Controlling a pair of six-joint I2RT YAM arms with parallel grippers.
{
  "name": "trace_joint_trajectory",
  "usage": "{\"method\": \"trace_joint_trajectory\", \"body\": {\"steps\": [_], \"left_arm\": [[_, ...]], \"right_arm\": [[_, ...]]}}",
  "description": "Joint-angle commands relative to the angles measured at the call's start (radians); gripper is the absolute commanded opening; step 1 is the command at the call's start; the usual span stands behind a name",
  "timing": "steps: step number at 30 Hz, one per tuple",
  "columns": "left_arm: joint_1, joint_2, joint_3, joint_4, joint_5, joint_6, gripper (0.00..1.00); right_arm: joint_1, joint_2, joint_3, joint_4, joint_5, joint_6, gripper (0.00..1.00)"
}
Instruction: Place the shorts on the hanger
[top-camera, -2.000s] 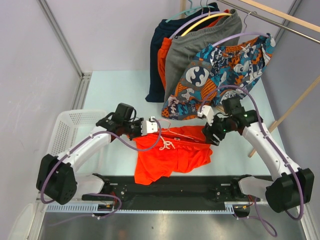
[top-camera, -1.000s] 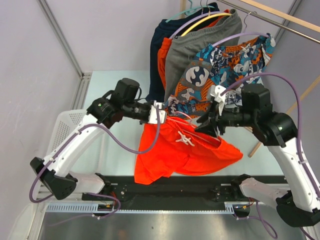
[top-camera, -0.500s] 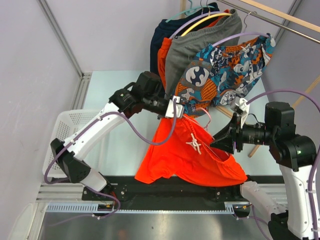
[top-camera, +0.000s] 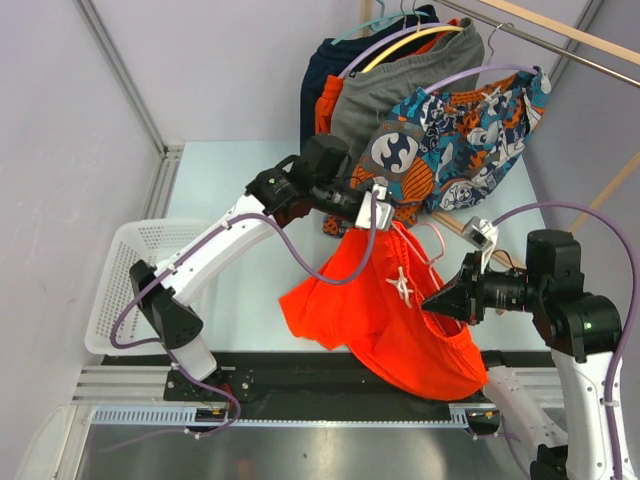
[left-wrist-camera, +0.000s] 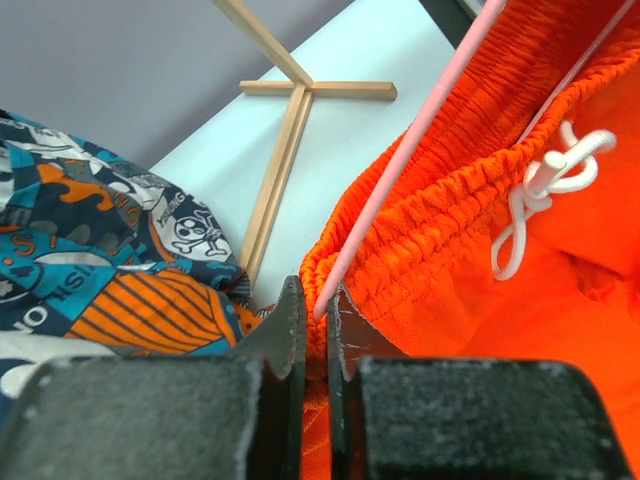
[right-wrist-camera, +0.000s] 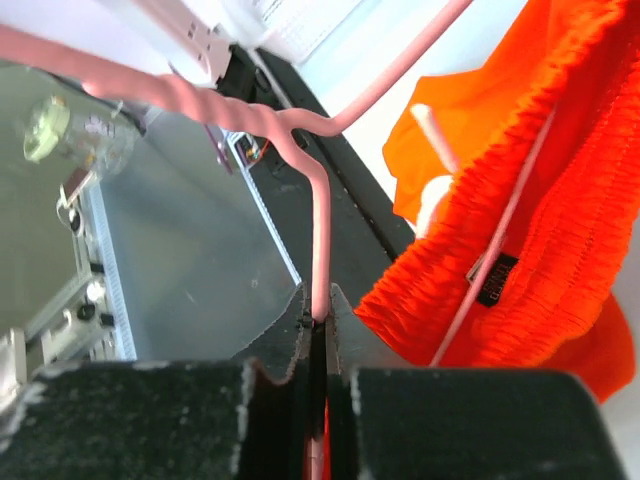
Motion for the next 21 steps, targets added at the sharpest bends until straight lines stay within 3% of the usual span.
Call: {"method": "trace_joint_trajectory", "body": {"steps": [1, 2, 3, 6, 11, 15, 21], "left_arm": [[-0.024, 0.019, 0.061, 0.124, 0.032, -0.127, 0.10], [-0.026, 0.021, 0.064, 0.143, 0.028, -0.160, 0.16], [-0.026, 0.024, 0.064, 0.190, 0.025, -0.195, 0.31], [-0.024, 0.006, 0.052, 0.273, -0.007, -0.336, 0.59], [-0.004, -0.045, 0.002, 0.333, -0.050, -0.456, 0.96], [0.025, -0.091, -0.038, 0.387, -0.080, -0.563, 1.00], [0.108, -0.131, -0.072, 0.411, -0.094, -0.689, 1.00]], "right_arm": [[-0.030, -0.053, 0.003, 0.094, -0.082, 0.110, 0.00], [-0.063, -0.066, 0.006, 0.097, -0.088, 0.118, 0.00], [-0.085, -0.077, 0.006, 0.097, -0.090, 0.159, 0.00], [-0.200, -0.132, 0.008, 0.075, -0.119, 0.238, 0.00], [-0.317, -0.202, 0.019, 0.069, -0.102, 0.336, 0.00], [-0.404, -0.197, 0.049, 0.080, -0.065, 0.399, 0.00], [-0.423, -0.160, 0.137, 0.106, 0.105, 0.459, 0.00]]}}
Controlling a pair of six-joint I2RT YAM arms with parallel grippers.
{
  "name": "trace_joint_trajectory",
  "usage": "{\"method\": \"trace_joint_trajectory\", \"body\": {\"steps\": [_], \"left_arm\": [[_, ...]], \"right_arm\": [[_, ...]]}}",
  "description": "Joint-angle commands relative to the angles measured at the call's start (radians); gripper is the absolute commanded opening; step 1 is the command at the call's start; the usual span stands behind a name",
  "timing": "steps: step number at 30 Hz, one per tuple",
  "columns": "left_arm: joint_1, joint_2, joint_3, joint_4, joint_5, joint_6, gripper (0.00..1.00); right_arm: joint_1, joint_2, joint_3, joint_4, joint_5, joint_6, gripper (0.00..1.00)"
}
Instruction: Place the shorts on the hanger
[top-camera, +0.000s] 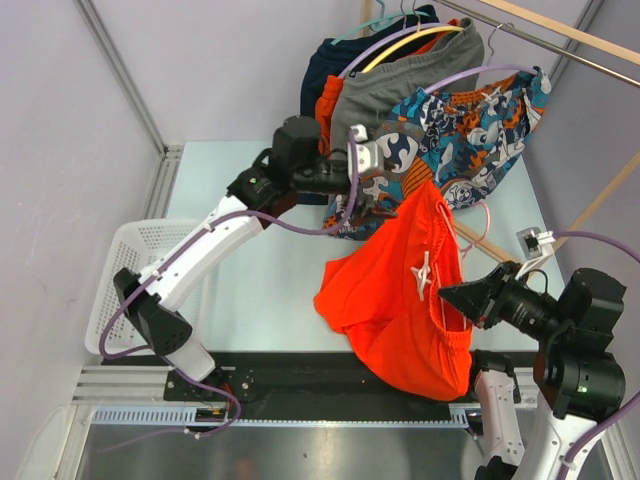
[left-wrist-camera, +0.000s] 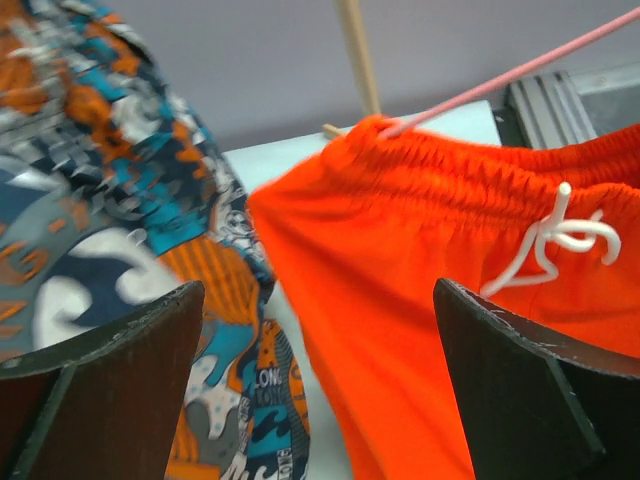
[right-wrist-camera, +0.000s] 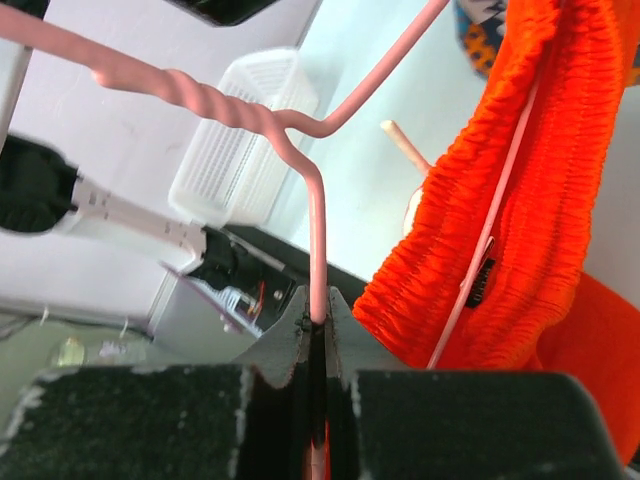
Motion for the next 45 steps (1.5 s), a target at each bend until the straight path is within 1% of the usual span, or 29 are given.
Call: {"method": "trace_joint_trajectory", "body": {"steps": [1, 3, 4, 7, 9, 10, 12, 13, 20, 23, 24, 25, 27, 28, 29, 31, 34, 38, 45], "left_arm": [[0.075, -0.081, -0.029, 0.067, -0.015, -0.143, 1.00], [0.085, -0.099, -0.055, 0.072, -0.020, -0.140, 1.00], [0.093, -0.119, -0.087, 0.084, -0.027, -0.136, 1.00], [0.096, -0.144, -0.135, 0.089, -0.032, -0.111, 1.00], [0.099, -0.165, -0.155, 0.098, -0.044, -0.100, 1.00], [0.099, -0.171, -0.173, 0.104, -0.049, -0.099, 1.00], [0.104, -0.184, -0.189, 0.106, -0.052, -0.096, 1.00], [0.104, -0.188, -0.202, 0.107, -0.055, -0.093, 1.00], [0.104, -0.213, -0.241, 0.090, -0.046, -0.047, 1.00], [0.104, -0.233, -0.270, 0.106, -0.047, -0.036, 1.00], [0.104, -0.240, -0.276, 0.112, -0.050, -0.034, 1.00], [0.105, -0.240, -0.287, 0.118, -0.053, -0.033, 1.00], [0.105, -0.244, -0.291, 0.115, -0.052, -0.028, 1.00], [0.104, -0.245, -0.296, 0.112, -0.052, -0.025, 1.00], [0.105, -0.248, -0.298, 0.110, -0.049, -0.021, 1.00], [0.105, -0.256, -0.304, 0.103, -0.047, -0.011, 1.00], [0.105, -0.263, -0.316, 0.083, -0.049, 0.007, 1.00], [0.105, -0.285, -0.336, 0.061, -0.050, 0.039, 1.00], [0.108, -0.302, -0.360, 0.046, -0.049, 0.061, 1.00]], "right_arm": [[-0.014, 0.043, 0.103, 0.096, 0.128, 0.100, 0.00], [-0.026, 0.067, 0.134, 0.113, 0.203, 0.120, 0.00], [-0.037, 0.095, 0.177, 0.118, 0.284, 0.148, 0.00], [-0.041, 0.142, 0.262, 0.127, 0.434, 0.188, 0.00], [-0.044, 0.185, 0.293, 0.172, 0.490, 0.226, 0.00], [-0.044, 0.211, 0.310, 0.226, 0.540, 0.246, 0.00], [-0.044, 0.234, 0.312, 0.297, 0.570, 0.263, 0.00], [-0.044, 0.245, 0.301, 0.375, 0.584, 0.259, 0.00], [-0.031, 0.376, 0.297, 0.572, 0.713, 0.268, 0.00], [0.050, 0.426, 0.297, 0.656, 0.789, 0.243, 0.00], [0.134, 0.452, 0.298, 0.675, 0.823, 0.204, 0.00], [0.181, 0.462, 0.300, 0.710, 0.914, 0.182, 0.00], [0.283, 0.480, 0.297, 0.748, 1.002, 0.127, 0.00], [0.346, 0.503, 0.300, 0.777, 1.095, 0.092, 0.00], [0.369, 0.514, 0.303, 0.790, 1.122, 0.084, 0.00], [0.399, 0.546, 0.303, 0.825, 1.173, 0.070, 0.00], [0.402, 0.590, 0.313, 0.863, 1.210, 0.062, 0.00], [0.381, 0.644, 0.340, 0.877, 1.227, 0.067, 0.00], [0.331, 0.687, 0.344, 0.905, 1.254, 0.064, 0.00]]}}
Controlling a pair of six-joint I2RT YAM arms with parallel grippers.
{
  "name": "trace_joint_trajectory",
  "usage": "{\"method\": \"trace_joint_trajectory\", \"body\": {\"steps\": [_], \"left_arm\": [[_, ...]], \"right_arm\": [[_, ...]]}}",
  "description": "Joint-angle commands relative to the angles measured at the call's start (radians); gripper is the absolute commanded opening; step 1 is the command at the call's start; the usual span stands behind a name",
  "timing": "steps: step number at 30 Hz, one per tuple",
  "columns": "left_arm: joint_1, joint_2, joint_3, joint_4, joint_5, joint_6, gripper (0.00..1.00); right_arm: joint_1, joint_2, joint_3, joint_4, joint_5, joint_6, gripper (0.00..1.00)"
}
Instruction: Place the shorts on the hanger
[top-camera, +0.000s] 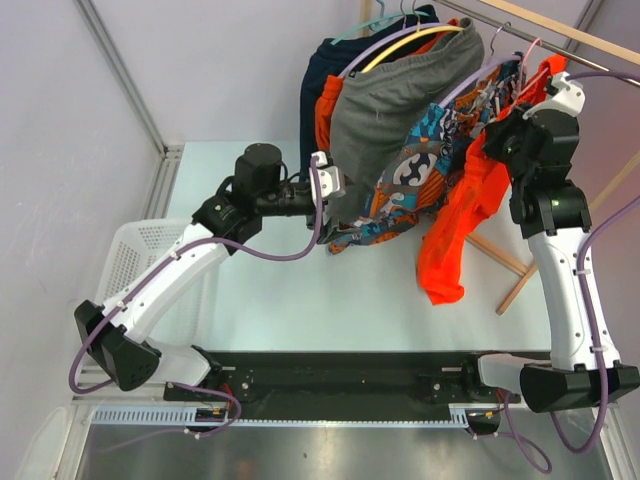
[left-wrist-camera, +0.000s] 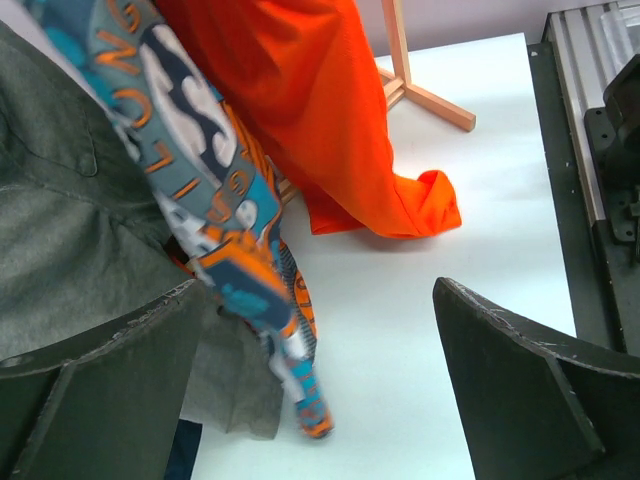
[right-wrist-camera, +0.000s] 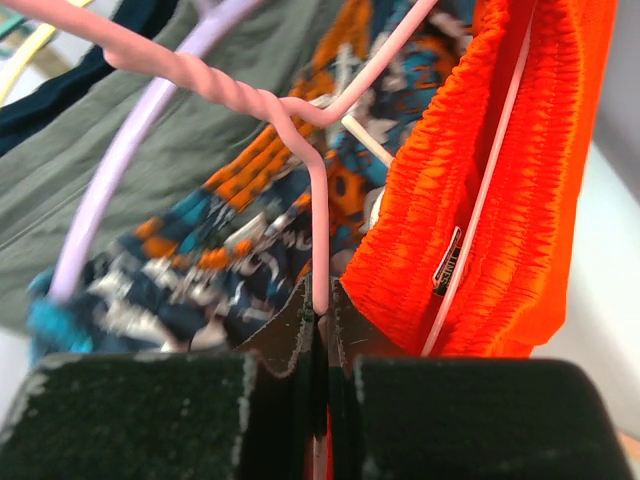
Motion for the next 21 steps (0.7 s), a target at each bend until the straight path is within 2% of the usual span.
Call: {"method": "trace_joint_trajectory", "body": {"steps": [1, 21], "left_arm": [[0.007, -0.044, -0.014, -0.004, 0.002, 0.038, 1.00], [0.024, -0.031, -0.016, -0.027, 0.020, 0.064, 1.00]], "right_arm": [[-0.020, -0.014, 0.054, 0.168, 0.068, -0.037, 0.00], [-0.069, 0.002, -0.041, 0.263, 0.053, -0.100, 0.00]]}}
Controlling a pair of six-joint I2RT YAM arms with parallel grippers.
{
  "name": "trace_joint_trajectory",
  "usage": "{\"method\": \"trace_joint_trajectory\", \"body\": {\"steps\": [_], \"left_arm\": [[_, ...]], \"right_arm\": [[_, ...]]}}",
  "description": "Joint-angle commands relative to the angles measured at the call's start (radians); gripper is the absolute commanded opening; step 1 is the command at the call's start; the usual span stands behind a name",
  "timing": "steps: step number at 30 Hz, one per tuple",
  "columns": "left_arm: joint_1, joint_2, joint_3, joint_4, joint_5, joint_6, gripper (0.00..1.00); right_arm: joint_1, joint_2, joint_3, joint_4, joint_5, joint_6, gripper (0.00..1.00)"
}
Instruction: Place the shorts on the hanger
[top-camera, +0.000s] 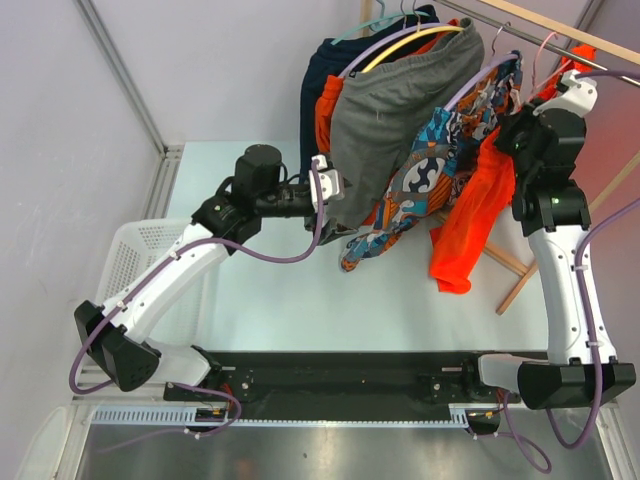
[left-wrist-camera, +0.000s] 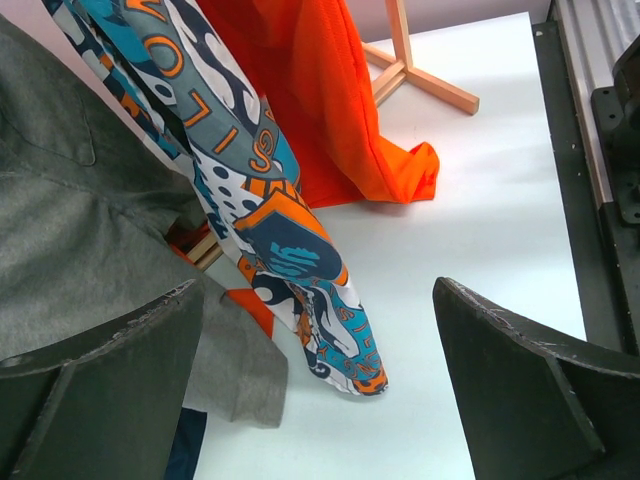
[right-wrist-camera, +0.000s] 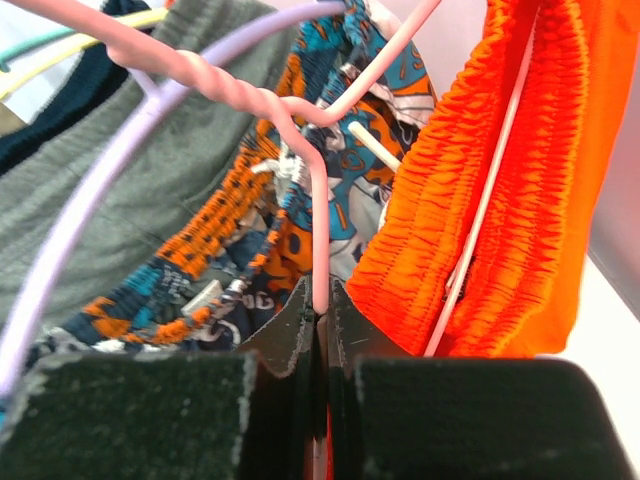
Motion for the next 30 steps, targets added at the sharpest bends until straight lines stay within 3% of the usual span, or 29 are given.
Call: {"method": "trace_joint_trajectory", "body": {"steps": [1, 6, 11, 14, 19, 22, 23, 25, 26, 30], "left_arm": [[0.018, -0.025, -0.002, -0.005, 0.017, 0.026, 1.00], [0.033, -0.024, 0.006, -0.016, 0.009, 0.020, 1.00], [0.080, 0.015, 0.049, -0.050, 0.033, -0.081, 1.00], [0.126, 0.022, 0.059, -0.030, 0.072, -0.193, 1.00], [0.186, 0.032, 0.055, 0.011, 0.112, -0.324, 1.00], [0.205, 0.024, 0.043, 0.016, 0.121, -0.339, 1.00], [0.206, 0.013, 0.030, 0.019, 0.124, -0.342, 1.00], [0.211, 0.005, 0.020, 0.024, 0.124, -0.353, 1.00], [0.216, 0.001, 0.013, 0.030, 0.126, -0.359, 1.00], [0.239, -0.017, -0.013, 0.051, 0.136, -0.420, 1.00]], "right_arm": [[-0.008, -0.015, -0.014, 0.147, 0.011, -0.040, 0.00], [-0.028, 0.002, -0.032, 0.146, 0.013, -0.027, 0.00], [-0.031, 0.027, -0.032, 0.152, -0.027, -0.005, 0.00], [-0.030, 0.025, -0.032, 0.143, -0.049, 0.025, 0.12], [-0.030, 0.024, -0.032, 0.115, -0.099, 0.087, 0.20], [-0.030, 0.014, -0.032, 0.097, -0.158, 0.131, 0.32], [-0.028, 0.004, -0.032, 0.084, -0.173, 0.148, 0.44], [-0.023, -0.010, -0.032, 0.069, -0.191, 0.160, 0.57], [-0.013, -0.025, -0.032, 0.054, -0.201, 0.167, 0.67], [0.007, -0.074, -0.032, 0.026, -0.210, 0.164, 0.87]]}}
